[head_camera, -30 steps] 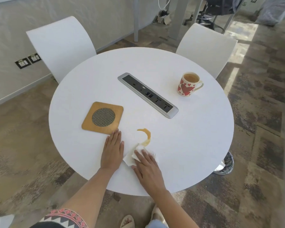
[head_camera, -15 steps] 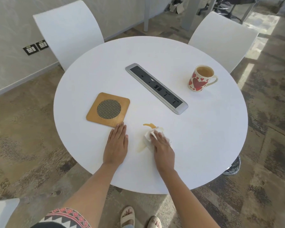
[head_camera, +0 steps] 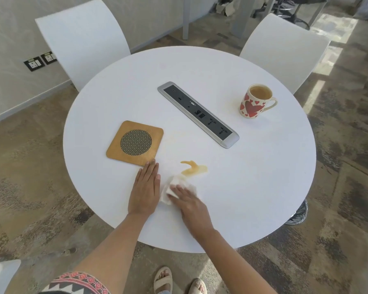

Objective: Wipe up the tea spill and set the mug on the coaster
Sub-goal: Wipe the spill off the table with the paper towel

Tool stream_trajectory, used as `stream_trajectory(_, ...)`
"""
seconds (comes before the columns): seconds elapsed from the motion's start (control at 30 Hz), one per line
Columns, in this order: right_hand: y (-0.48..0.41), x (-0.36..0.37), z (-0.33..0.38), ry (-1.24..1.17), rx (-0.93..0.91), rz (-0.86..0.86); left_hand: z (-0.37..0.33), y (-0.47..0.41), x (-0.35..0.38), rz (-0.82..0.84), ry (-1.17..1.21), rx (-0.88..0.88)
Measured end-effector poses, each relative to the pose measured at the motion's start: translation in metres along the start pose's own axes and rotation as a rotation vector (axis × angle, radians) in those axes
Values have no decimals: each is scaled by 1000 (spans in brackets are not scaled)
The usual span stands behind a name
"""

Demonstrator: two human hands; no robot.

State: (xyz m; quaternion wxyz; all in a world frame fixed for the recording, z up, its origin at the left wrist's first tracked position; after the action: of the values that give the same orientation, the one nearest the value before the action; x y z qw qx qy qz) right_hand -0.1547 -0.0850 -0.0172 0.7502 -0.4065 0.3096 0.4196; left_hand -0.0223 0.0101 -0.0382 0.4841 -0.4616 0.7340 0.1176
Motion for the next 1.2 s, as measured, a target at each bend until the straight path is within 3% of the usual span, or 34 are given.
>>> stream_trajectory(0.13,-7,2,0,-55,-135,84,2,-1,0,7,81,-45)
stream_trajectory(0.3,-48,8,-14,-32,104,72,3,0,0,1,117,-63)
stream_trajectory(0.5,-62,10,-17,-67,-37,203,1,-1,-2,-6,128,-67)
stream_trajectory(0.63,-72,8,-24,-58,-16,215,1,-1,0,-2,113,-72)
stream_trajectory(0.77,-79,7,-40,-38,72,143,1,-2,0,-4,104,-68)
stream_trajectory(0.9,-70,-8,-67,4,330,26,0,-1,-1,-1,89,-67)
stream_trajectory(1.1,-29,-16,-63,76,549,-143,-2,0,-3,-7,90,-65)
stream_trajectory(1.2,-15,-10,-36,82,529,-153,-3,0,-4,-13,89,-71)
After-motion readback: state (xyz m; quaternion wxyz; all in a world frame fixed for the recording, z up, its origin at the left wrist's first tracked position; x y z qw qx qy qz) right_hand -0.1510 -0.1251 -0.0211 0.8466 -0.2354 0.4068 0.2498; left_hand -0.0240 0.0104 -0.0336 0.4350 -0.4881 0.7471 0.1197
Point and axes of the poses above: each hand's wrist, its own y-axis away from the middle knuckle, its own x-axis out of the palm, z = x × y, the point moved 1 cm from there along -y, towards the middle knuckle, and after that the axes turned 11 degrees about -z, right-handed, at the moved point
